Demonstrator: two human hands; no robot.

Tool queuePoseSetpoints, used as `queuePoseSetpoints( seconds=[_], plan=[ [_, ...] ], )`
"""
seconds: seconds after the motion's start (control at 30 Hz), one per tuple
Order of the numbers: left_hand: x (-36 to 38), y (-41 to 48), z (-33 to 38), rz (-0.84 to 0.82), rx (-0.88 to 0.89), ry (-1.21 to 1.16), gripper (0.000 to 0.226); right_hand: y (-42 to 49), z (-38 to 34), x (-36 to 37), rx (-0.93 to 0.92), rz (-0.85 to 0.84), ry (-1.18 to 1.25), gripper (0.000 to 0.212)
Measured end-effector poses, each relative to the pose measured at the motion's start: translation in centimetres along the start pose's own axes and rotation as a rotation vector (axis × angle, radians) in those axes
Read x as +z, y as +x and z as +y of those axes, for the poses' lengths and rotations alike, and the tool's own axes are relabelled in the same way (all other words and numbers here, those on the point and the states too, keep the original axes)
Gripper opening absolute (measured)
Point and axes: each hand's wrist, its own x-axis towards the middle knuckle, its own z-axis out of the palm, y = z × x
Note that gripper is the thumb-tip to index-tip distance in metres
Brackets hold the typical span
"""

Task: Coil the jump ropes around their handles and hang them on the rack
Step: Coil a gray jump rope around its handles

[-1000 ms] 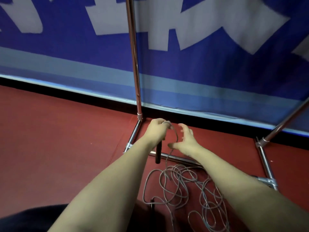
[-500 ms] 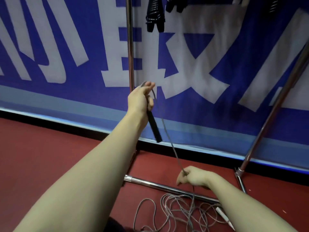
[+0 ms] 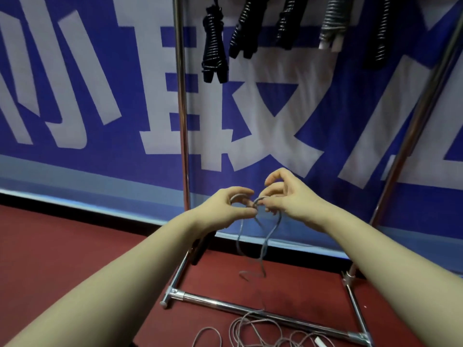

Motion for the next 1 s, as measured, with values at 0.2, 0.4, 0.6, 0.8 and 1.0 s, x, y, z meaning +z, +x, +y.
queuePoseSetpoints(
  seconds=[0.2,0.4,0.6,0.8,1.0],
  plan=[
    [2.5,1.3,0.2,0.266,0.115,0.012,0.013,-1.0,4.4,-0.3,0.148,-0.066,0.032,0.030],
    [1.8,3.3,-0.4,0.593,0.078,-0.284,0.018,-2.6,9.9,-0.6,0.337,-0.510,-0.124,0.019],
    [-1.0,4.5,-1.0,0.721,0.041,-0.345,0.019,-2.6,13.3,-3.7,0.481,-0.270,-0.165,0.018],
    [-2.5,4.7,-3.7,0.335,-0.267,0.566,0.040,-0.1,11.7,-2.4,0.428,0.253,0.217,0.017],
    [-2.3,3.2,-2.8,0.232,-0.241,0.107,0.047,1.6,5.7,-0.8,0.091,0.058,-0.285,0.016]
  ],
)
